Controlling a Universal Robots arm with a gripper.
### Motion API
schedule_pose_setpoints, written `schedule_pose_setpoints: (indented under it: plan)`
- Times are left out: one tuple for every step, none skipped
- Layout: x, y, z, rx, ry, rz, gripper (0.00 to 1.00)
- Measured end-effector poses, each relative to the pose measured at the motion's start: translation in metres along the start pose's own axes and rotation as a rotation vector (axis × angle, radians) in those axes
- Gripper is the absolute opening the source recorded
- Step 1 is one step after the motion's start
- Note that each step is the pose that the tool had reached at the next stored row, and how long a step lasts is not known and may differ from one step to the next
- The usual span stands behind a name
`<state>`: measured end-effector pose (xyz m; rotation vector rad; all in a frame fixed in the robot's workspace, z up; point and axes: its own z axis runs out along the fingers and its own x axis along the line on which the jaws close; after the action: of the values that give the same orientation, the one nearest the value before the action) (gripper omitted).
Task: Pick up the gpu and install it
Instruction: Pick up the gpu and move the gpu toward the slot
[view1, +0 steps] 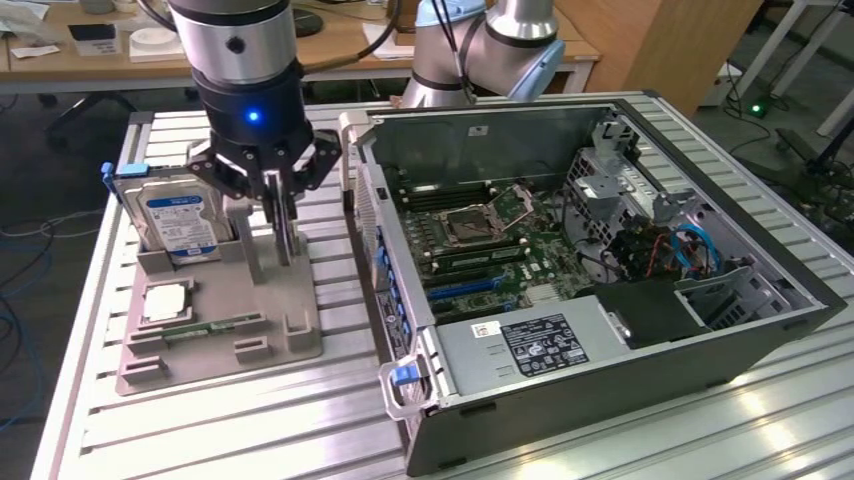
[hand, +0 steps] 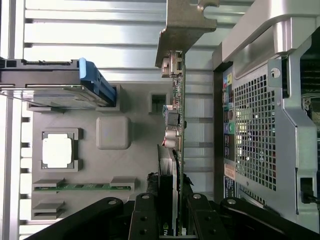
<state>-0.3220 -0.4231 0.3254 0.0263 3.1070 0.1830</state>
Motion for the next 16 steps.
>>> schedule_pose_setpoints:
  plan:
    - [0.0,0.0,-0.0004,-0.0004,-0.0001,0.0,0.27]
    - [-0.0001,0.0,-0.0009,-0.0008,0.0,0.0,0.27]
    - [-0.0001,0.0,-0.0017,-0.001,0.0,0.0,0.27]
    - [-0.0001,0.0,-0.0025,-0.0014,0.0001,0.0,0.27]
    - [-0.0002,0.0,-0.0032,-0.0018,0.0,0.0,0.27]
    - [-0.0002,0.0001,-0.0041,-0.0021,0.0001,0.0,0.27]
    - [-0.0002,0.0002,-0.0049,-0.0022,0.0001,0.0,0.27]
    - [-0.0002,0.0002,-0.0056,-0.0023,0.0001,0.0,0.27]
    - [-0.0003,0.0003,-0.0063,-0.0023,0.0001,0.0,0.27]
    - [-0.0003,0.0003,-0.0071,-0.0017,0.0001,0.0,0.27]
    - [-0.0004,0.0004,-0.0077,-0.0003,0.0001,0.0,0.27]
    - [-0.0004,0.0005,-0.0081,0.0019,-0.0001,0.0,0.27]
    - [-0.0004,0.0006,-0.0085,0.0067,-0.0002,0.0,0.27]
    - [-0.0004,0.0005,-0.0089,0.0154,-0.0002,-0.001,0.27]
    - [-0.0004,0.0005,-0.009,0.0315,-0.0004,-0.001,0.27]
    - [-0.0003,0.0006,-0.009,0.0511,-0.0007,-0.002,0.27]
